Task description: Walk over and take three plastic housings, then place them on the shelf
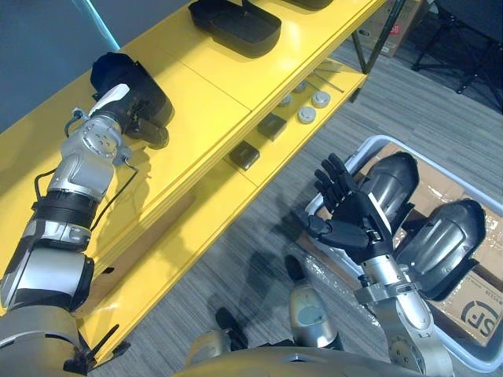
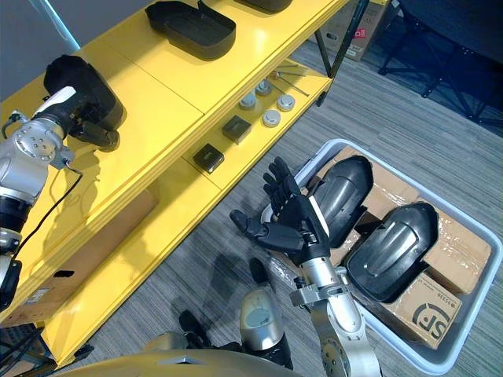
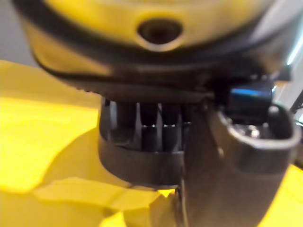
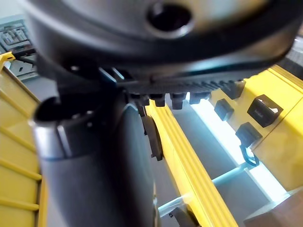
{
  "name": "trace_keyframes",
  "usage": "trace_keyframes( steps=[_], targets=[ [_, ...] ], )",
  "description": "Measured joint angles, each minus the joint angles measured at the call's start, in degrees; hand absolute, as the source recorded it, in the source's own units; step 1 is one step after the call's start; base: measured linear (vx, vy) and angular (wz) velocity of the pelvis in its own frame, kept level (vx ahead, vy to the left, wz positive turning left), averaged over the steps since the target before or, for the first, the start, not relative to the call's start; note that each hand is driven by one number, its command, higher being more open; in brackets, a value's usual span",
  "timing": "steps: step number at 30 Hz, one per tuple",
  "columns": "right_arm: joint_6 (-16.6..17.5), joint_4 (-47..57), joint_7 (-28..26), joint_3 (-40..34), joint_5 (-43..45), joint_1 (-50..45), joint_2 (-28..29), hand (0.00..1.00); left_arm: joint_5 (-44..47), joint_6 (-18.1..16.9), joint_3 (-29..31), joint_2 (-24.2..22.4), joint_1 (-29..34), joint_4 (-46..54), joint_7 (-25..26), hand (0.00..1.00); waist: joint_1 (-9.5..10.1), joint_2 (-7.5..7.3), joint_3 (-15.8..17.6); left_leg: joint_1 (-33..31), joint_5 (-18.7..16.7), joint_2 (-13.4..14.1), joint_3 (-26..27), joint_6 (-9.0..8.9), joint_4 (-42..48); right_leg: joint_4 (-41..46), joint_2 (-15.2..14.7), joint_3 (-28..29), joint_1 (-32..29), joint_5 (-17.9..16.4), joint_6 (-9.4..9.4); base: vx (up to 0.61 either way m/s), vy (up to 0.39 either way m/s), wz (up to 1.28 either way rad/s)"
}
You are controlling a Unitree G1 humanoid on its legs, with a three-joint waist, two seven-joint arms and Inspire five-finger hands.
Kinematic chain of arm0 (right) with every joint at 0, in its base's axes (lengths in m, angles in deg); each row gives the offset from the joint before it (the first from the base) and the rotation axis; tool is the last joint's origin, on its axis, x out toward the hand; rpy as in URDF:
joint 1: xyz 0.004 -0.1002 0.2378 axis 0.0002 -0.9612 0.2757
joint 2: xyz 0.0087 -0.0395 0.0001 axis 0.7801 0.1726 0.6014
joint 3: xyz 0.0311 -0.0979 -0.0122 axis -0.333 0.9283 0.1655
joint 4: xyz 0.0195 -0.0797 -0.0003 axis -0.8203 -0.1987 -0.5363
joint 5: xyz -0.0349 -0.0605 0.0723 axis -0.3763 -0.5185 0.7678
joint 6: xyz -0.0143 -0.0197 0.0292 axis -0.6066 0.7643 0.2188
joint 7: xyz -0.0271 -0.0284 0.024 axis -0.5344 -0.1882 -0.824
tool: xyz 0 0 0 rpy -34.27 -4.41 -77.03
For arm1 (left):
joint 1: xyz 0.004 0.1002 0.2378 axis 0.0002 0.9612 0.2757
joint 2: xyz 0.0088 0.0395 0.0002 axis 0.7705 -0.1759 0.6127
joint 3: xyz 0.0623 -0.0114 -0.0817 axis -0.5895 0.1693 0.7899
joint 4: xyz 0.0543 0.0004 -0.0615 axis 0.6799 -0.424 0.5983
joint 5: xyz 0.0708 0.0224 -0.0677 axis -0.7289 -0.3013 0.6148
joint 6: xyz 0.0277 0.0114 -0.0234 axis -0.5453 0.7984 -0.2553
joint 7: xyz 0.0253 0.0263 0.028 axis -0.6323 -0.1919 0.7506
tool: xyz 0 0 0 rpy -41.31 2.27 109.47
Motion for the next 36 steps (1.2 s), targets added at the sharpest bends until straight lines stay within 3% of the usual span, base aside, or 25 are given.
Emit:
trace_keyframes(
  steps=[16, 25, 32, 36],
  targets=[
    [0.01, 0.0, 0.18, 0.69, -0.07, -0.78, 0.4, 1.0, 8.78, -0.19, 0.28, -0.14, 1.23, 0.36, 2.26, 1.0, 0.31, 0.44, -1.7, 0.73, -0.12, 0.01, -0.44, -0.03, -0.2, -0.68, -0.06, -0.39, 1.22, 0.04, -0.05, 0.0, 0.0, 0.0],
    [0.07, 0.0, 0.23, 1.13, -0.62, -2.27, 0.42, 1.0, 15.31, -0.8, 0.3, -0.14, 3.45, 5.49, 2.52, 1.0, 0.69, 0.98, -3.59, 0.85, -0.12, 0.06, -1.18, -0.06, -0.17, -0.88, -0.12, -1.1, 1.87, 0.04, -0.06, -0.01, 0.01, 0.03],
    [3.94, 0.02, 0.35, 0.33, -5.6, -1.73, 0.23, 1.0, 20.5, -2.53, 4.48, -0.12, 5.71, 12.13, 6.1, 1.0, 2.05, 1.44, -4.97, 0.88, 0.02, 0.18, -1.69, -0.13, -0.31, -0.92, -0.1, -1.79, 2.18, 0.07, -0.11, -0.03, 0.01, 0.04],
    [6.51, 0.36, 3.14, -2.9, -8.28, 1.35, -1.28, 1.0, 21.35, -3.18, 7.56, -0.08, 8.26, 13.52, 7.84, 1.0, 3.6, 1.42, -5.78, 1.91, 0.14, 0.13, -2.21, -0.19, -0.82, -1.13, -0.17, -2.46, 3.51, -0.06, -0.27, -0.02, 0.011, 0.04]
  ],
)
